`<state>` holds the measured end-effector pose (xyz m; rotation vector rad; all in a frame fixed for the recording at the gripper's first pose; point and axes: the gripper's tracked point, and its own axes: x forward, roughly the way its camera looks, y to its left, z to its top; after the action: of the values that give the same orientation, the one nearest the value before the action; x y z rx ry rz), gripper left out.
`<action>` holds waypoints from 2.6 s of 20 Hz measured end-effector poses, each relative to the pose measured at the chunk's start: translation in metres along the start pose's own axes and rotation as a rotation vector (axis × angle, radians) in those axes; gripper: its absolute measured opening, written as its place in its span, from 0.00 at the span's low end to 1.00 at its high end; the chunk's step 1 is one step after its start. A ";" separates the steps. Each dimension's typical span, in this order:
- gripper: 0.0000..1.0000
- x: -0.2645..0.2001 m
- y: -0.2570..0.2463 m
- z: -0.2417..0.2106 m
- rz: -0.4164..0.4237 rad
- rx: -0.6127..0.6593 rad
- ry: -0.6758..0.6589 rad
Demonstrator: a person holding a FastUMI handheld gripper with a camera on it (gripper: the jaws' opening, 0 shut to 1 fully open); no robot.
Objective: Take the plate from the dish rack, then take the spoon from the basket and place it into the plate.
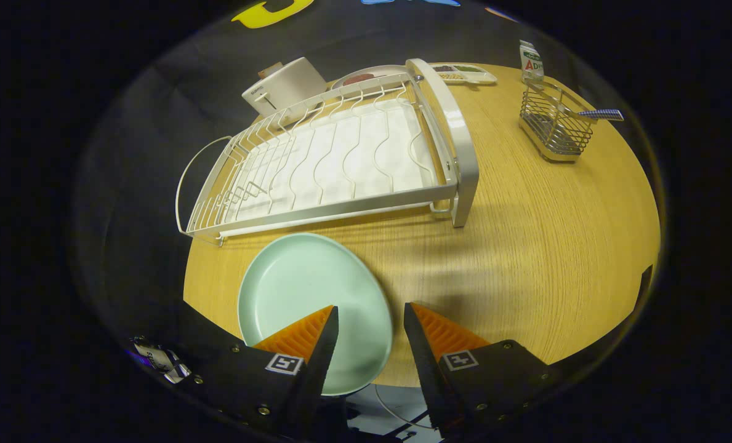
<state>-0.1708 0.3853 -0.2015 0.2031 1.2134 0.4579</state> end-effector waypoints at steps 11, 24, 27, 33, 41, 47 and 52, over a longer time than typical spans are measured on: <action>0.67 -0.114 -0.034 0.134 -0.132 -0.130 -0.628; 0.68 -0.187 -0.130 0.192 -0.397 -0.015 -0.907; 0.68 -0.180 -0.162 0.191 -0.416 0.079 -0.913; 0.68 -0.142 -0.218 0.189 -0.409 0.256 -0.910; 0.68 -0.088 -0.244 0.217 -0.344 0.317 -0.893; 0.23 -0.077 -0.231 0.234 -0.253 0.265 -0.893; 0.13 -0.078 -0.218 0.242 -0.277 0.196 -0.858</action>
<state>0.0846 0.1785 -0.1363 0.3488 0.4251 -0.0151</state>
